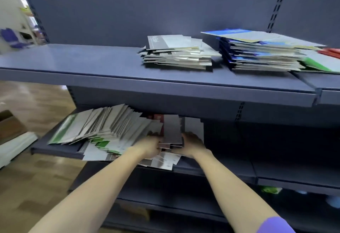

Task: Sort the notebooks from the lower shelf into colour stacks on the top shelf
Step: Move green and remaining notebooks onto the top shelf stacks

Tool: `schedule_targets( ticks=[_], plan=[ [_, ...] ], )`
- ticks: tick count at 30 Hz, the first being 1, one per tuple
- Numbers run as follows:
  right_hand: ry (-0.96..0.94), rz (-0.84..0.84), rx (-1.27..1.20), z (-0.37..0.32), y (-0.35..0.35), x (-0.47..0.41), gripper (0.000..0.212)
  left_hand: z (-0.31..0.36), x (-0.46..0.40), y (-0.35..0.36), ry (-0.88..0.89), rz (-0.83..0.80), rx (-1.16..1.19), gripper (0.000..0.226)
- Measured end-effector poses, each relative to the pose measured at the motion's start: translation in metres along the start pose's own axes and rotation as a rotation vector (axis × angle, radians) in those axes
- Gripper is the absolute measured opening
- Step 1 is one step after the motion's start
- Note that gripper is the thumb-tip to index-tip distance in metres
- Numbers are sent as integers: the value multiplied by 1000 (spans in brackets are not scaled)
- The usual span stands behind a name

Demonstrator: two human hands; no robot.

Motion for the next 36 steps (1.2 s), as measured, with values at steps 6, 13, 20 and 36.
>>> schedule_targets(
  ticks=[6,13,20,36],
  plan=[
    [-64,-93,166,19,19,-10,106,9,-12,8,1,122,-217,44],
    [-200,-29,513,20,35,-5,88,25,-23,8,-46,128,-431,38],
    [-153,34,517,11,33,-6,48,32,-23,12,-58,146,-498,28],
    [36,78,622,44,-24,35,27,46,-1,14,-73,124,-502,26]
  ],
)
Point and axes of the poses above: each hand's wrist, its own x-axis away from the middle knuckle, its own y-axis out of the palm, z = x × y, the point moved 6 cm from there along -x, towards the middle knuckle, and after that the axes turned 2 degrees about z, right-handed, at the moved point
